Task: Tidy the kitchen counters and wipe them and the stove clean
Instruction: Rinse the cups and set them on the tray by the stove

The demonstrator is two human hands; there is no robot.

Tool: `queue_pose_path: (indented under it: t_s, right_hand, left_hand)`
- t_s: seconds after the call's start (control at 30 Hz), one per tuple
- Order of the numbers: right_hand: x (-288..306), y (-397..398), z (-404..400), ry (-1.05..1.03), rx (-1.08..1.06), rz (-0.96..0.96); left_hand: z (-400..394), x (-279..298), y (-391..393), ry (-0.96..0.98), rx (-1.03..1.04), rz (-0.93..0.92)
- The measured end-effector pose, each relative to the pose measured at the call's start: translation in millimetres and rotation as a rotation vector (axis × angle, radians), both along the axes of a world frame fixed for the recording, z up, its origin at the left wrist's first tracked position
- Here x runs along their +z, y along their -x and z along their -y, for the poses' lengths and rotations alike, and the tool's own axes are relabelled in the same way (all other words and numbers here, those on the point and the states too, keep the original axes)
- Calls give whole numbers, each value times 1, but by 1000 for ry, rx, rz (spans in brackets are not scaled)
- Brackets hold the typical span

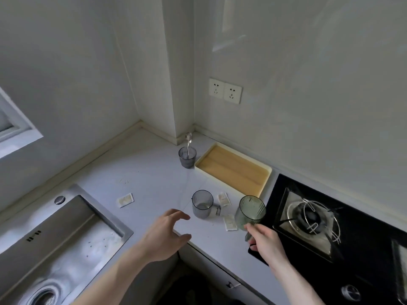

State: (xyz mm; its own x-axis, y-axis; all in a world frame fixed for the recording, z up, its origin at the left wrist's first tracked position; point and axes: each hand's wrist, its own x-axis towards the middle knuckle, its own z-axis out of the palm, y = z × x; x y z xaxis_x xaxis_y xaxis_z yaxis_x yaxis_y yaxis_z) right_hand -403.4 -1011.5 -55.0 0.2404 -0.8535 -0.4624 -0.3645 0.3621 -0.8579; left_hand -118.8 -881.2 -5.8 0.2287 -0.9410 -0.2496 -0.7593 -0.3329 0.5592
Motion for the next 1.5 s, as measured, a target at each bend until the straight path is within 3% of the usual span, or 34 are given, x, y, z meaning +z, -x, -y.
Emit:
queue_pose_path:
  t_s: [0.17, 0.4, 0.8, 1.1, 1.33, 1.5]
  right_hand:
    - [-7, 0, 12, 32, -62, 13]
    - [-9, -5, 89, 49, -100, -37]
    - [-64, -42, 187, -148, -158, -49]
    - [-75, -46, 189, -188, -145, -55]
    - [-65, -28, 169, -104, -76, -79]
    - [-56, -4, 159, -92, 0, -70]
  left_hand:
    - [18, -15, 2, -66, -38, -42]
    - [53, -21, 13, -76, 38, -73]
    - [65, -42, 31, -131, 203, -94]
    - [98, -56, 45, -232, 233, -130]
    - [123, -73, 49, -403, 263, -172]
    - [134, -80, 51, -452, 265, -89]
